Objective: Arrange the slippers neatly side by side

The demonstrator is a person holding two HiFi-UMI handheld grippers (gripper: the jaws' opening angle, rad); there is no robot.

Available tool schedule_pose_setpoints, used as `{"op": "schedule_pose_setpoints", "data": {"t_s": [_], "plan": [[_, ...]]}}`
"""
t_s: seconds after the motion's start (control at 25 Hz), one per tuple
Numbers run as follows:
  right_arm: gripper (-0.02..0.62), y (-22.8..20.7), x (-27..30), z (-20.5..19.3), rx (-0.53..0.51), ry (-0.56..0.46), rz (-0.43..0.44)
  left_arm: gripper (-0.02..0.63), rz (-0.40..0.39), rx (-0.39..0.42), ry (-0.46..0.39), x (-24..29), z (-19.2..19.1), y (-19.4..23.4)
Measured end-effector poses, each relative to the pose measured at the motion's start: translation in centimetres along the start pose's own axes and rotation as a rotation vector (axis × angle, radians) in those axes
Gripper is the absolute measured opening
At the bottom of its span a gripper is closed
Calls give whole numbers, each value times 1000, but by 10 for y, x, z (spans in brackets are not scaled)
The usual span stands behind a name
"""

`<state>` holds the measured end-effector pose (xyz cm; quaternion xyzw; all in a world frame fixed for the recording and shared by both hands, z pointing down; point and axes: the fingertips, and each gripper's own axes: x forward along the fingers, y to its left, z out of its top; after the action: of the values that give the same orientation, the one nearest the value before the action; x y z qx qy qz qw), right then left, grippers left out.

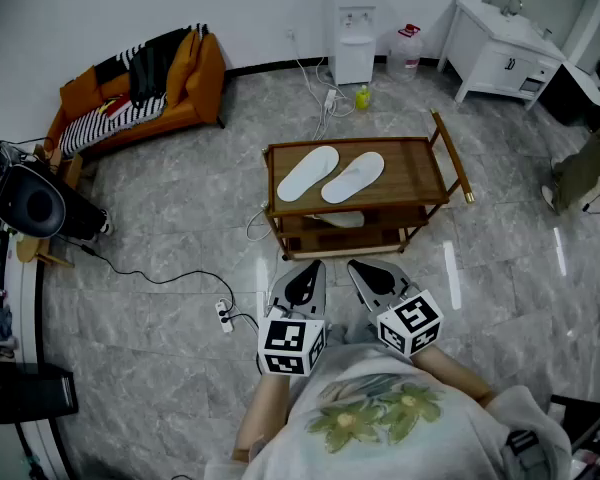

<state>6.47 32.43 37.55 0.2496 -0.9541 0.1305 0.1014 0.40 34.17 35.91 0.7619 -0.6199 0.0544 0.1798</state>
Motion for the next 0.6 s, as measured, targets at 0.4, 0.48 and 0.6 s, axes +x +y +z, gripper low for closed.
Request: {"op": "schedule_pose_setpoints", "data": {"t_s": [0.4, 0.48, 0.6], "plan": [[6, 3, 9, 8, -6, -18, 16, 15, 7, 5, 17, 4, -1, 9], [6, -1, 13, 11, -3, -23, 8, 15, 9, 9, 22, 8, 1, 12], [6, -10, 18, 9, 10, -18, -4, 15, 11, 14, 28, 15, 1, 17]]}}
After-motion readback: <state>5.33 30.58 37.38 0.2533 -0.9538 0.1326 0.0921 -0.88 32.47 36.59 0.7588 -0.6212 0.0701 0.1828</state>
